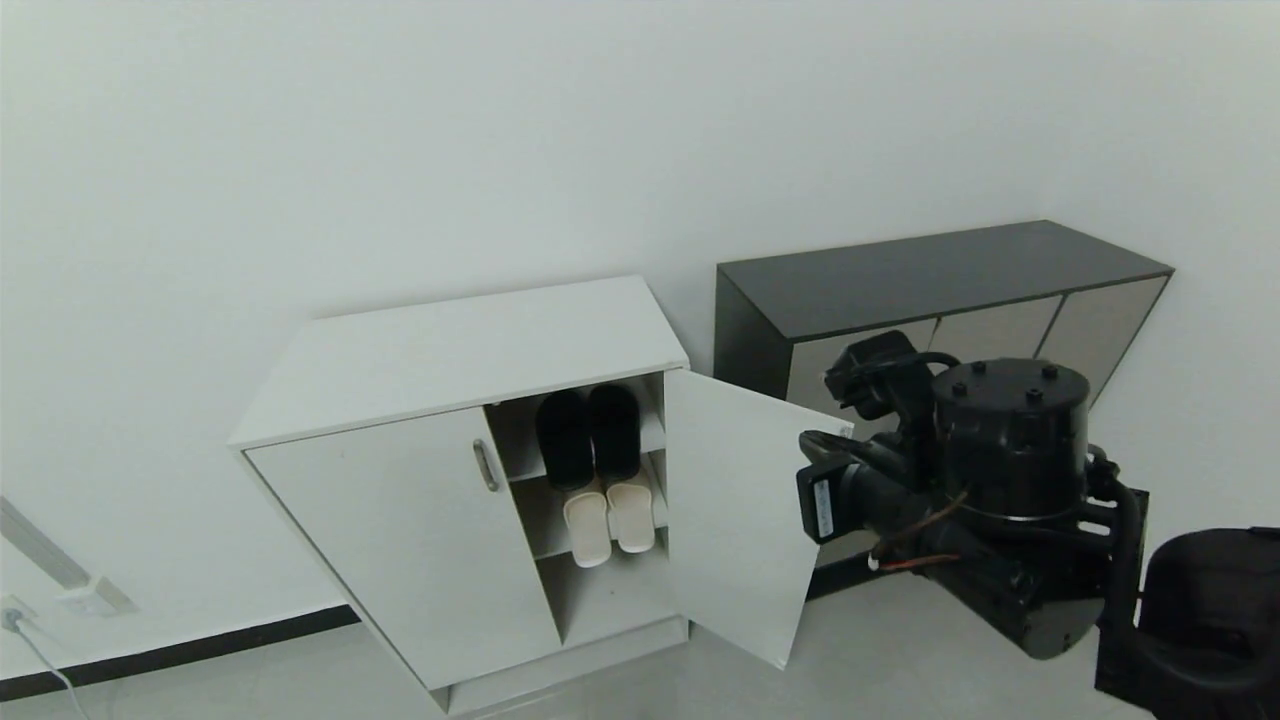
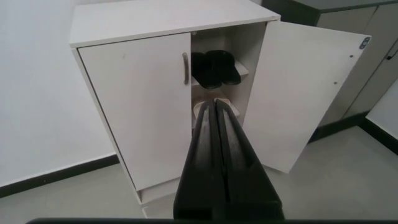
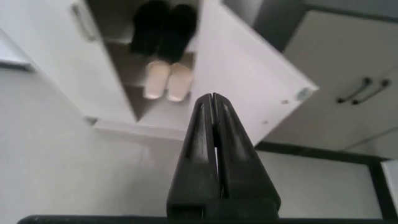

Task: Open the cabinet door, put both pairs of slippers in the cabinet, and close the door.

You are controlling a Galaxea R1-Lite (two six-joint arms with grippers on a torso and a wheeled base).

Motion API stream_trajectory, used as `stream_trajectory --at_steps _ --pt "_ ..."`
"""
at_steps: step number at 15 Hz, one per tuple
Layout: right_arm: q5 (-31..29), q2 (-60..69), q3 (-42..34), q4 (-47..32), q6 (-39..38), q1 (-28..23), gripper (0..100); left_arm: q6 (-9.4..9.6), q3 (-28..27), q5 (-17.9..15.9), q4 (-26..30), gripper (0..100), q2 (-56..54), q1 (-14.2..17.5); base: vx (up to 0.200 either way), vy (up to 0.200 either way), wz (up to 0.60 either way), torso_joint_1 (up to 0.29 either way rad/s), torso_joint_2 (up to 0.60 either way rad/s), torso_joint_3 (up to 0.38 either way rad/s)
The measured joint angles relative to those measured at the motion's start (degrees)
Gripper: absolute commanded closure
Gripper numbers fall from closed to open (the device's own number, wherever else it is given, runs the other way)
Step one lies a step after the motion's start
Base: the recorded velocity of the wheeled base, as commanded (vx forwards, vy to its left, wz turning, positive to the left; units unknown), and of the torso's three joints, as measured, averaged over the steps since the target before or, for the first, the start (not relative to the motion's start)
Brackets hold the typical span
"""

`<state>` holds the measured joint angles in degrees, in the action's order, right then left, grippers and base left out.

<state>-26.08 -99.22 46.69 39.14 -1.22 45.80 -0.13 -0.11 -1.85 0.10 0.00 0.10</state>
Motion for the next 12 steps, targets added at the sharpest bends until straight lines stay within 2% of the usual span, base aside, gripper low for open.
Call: stream_trajectory --at_steps 3,7,12 --pt "2.4 -4.53 4.61 -0.22 -0.06 -7.11 100 -0.02 0.04 0.0 0.0 100 0.0 -0.02 0.0 0.0 0.0 0.0 0.0 0.0" --pt "6.67 -12.76 15.74 -3.97 -0.2 -15.62 100 -0.02 0.04 0.0 0.0 100 0.0 -0.05 0.0 0.0 0.0 0.0 0.0 0.0" --pt "11.0 -22.5 27.04 -6.22 -0.66 -21.75 100 -0.02 0.01 0.0 0.0 100 0.0 -0.02 0.0 0.0 0.0 0.0 0.0 0.0"
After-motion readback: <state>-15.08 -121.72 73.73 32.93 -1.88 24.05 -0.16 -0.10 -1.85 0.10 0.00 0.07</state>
